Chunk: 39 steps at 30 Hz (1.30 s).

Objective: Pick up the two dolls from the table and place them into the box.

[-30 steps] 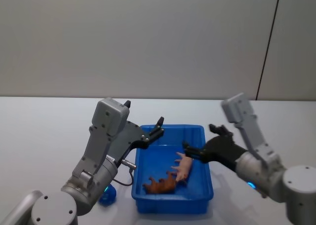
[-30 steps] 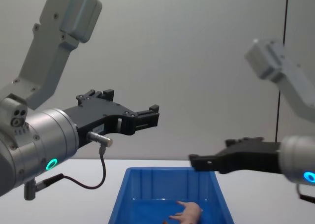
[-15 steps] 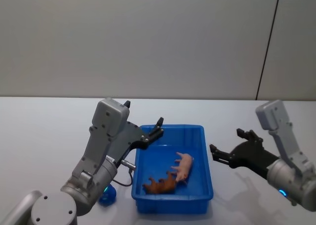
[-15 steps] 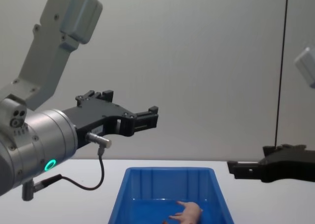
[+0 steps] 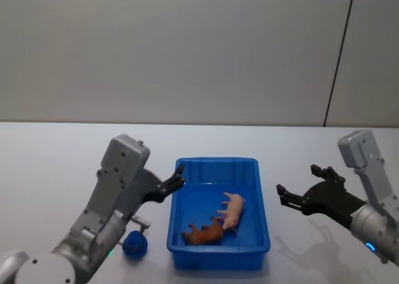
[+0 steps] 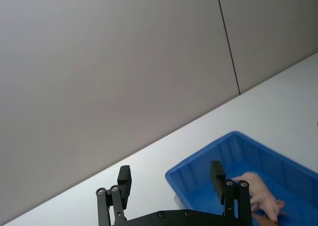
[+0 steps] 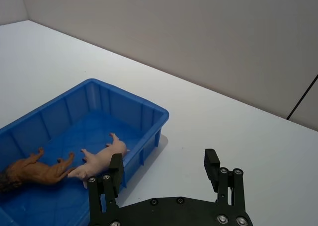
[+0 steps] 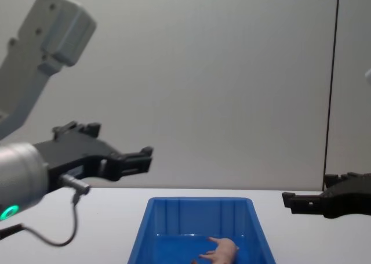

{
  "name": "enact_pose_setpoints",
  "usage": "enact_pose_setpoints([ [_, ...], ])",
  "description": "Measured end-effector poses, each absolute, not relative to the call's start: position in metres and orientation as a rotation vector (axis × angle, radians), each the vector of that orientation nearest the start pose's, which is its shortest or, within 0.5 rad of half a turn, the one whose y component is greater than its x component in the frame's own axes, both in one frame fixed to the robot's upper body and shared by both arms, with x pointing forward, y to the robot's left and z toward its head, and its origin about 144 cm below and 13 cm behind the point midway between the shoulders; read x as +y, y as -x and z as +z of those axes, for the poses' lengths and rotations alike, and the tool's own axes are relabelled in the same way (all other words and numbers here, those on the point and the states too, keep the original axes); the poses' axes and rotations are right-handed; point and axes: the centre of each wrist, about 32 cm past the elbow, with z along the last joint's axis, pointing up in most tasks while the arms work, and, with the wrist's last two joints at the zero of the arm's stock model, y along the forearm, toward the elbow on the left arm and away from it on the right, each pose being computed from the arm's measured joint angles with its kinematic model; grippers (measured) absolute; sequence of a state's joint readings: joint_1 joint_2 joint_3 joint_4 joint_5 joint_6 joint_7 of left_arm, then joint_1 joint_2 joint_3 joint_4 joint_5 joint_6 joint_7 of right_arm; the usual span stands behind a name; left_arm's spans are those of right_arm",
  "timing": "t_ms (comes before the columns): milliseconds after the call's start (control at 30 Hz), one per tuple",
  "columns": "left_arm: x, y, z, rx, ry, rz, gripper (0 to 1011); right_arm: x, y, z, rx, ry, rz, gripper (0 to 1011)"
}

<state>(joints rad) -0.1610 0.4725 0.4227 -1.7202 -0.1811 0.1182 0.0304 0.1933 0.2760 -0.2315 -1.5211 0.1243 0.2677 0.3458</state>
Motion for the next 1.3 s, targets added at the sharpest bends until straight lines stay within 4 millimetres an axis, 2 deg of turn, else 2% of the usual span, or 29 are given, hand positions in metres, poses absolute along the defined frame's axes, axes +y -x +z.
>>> enact_pose_setpoints([
  [300,0.242,-0.451,1.2,-0.222,-0.275,1.22,1002,-0.244,-0.505,1.182,0.022,0.275,-1.045,1001],
  [667,0.263,-0.435,1.178,-0.137,-0.33,1.249,1001,-0.246,-0.504,1.182,0.022,0.275,-1.046,1001],
  [1000,0.275,-0.437,1.155,-0.071,-0.337,1.253,1001,-0.247,-0.504,1.182,0.021,0.274,-1.047,1001],
  [1300,0.281,-0.449,1.137,-0.007,-0.316,1.223,1001,-0.247,-0.504,1.182,0.022,0.275,-1.048,1001],
])
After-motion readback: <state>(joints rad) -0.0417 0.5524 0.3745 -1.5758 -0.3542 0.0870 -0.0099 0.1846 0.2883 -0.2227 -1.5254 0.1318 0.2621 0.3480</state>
